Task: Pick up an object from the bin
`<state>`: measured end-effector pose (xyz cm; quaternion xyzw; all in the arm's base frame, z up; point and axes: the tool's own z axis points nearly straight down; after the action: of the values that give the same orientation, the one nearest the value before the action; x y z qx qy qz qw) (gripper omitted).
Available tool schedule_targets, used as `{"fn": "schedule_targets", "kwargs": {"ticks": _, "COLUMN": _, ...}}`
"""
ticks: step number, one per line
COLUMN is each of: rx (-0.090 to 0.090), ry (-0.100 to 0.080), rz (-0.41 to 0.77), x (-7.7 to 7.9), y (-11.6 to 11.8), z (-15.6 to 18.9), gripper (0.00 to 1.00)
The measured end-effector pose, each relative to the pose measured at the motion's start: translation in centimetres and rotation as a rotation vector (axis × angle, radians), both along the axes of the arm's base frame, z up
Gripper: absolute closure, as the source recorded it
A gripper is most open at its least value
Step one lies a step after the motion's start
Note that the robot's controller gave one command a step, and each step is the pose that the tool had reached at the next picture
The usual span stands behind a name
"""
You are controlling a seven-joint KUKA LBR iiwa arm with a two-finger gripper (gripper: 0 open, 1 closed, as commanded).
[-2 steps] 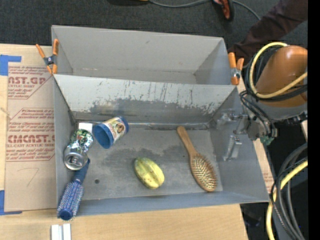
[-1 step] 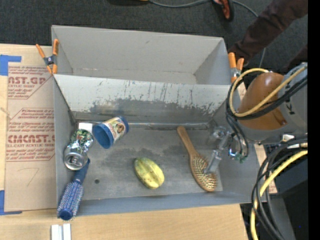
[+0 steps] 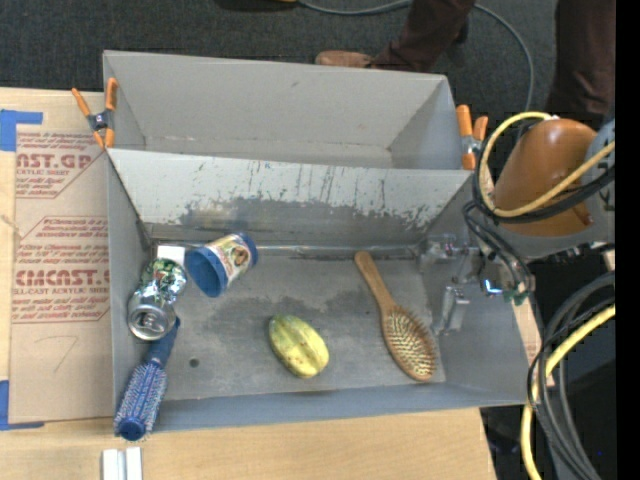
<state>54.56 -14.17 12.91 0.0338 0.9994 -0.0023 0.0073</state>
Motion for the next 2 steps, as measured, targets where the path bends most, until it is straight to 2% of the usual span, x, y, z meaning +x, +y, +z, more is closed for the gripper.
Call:
{"fn": "schedule_targets", "kwargs": {"ticks": 1, "rx": -0.004, "ry": -0.009, "rz": 0.143, "x": -0.1, "y": 0.2, "z": 0.4, "gripper": 0.00}}
{"fn": "schedule_targets", "kwargs": {"ticks": 2, "rx": -0.008, "ry": -0.007, "rz": 0.388, "x": -0.3, "y": 2.6, "z": -1.4, "gripper": 0.00}}
